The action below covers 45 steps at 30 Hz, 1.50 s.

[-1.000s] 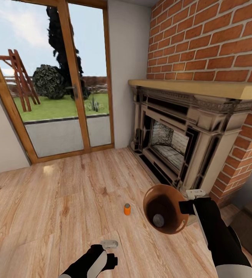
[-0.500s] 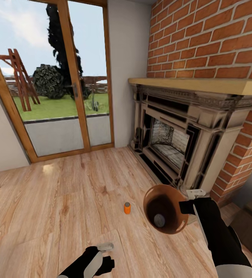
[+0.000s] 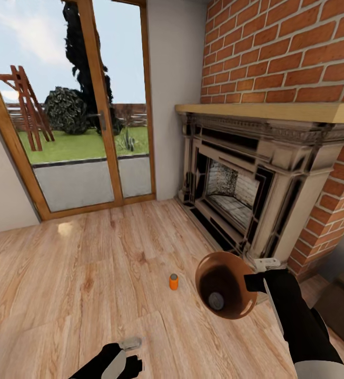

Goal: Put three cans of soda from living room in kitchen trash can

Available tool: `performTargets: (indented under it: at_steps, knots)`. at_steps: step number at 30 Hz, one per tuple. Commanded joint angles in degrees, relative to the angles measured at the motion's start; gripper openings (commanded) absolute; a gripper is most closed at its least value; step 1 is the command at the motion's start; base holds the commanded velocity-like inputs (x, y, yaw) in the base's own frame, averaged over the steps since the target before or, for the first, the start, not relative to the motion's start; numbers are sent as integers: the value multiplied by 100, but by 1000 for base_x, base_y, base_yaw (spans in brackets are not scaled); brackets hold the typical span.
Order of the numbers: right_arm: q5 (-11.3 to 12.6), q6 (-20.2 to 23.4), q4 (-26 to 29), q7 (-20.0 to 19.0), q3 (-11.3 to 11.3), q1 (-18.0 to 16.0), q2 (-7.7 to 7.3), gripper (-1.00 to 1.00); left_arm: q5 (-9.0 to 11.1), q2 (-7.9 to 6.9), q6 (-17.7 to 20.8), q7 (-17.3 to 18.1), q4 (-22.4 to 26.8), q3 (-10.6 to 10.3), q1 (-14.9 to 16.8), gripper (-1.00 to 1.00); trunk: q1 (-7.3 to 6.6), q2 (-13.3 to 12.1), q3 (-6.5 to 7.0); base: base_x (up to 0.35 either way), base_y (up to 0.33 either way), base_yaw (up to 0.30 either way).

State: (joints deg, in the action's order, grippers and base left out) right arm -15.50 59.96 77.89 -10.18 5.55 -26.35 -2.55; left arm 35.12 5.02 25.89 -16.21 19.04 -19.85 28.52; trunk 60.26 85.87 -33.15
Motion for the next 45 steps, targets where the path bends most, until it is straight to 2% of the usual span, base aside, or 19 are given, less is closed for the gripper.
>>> performTargets:
  at_steps: [1,10,13,17,26,45]
  knots:
    - [82,4,2,-28,-1,-3,0,-100,4,-31,-10,5,-9,0,1,100,22,42,-17,0,0,0]
    - [79,4,2,-28,-1,-3,1,-100,4,-278,-94,21,-39,-1,4,100,220,403,-179,0,0,0]
    - [75,4,22,-28,-1,-3,1,-100,4,-315,-115,27,-40,-1,3,100,286,523,-233,0,0,0]
    - [74,4,84,-28,5,-2,1,-100,4,-322,-190,30,-40,-6,-2,100,374,684,-305,0,0,0]
    - [76,4,855,-28,14,24,7,-100,-1,-326,-300,31,-40,-10,0,100,571,1045,-466,0,0,0]
    - [74,4,888,-28,13,33,9,-100,-5,-317,-306,31,-42,-17,-4,100,989,1807,-807,0,0,0]
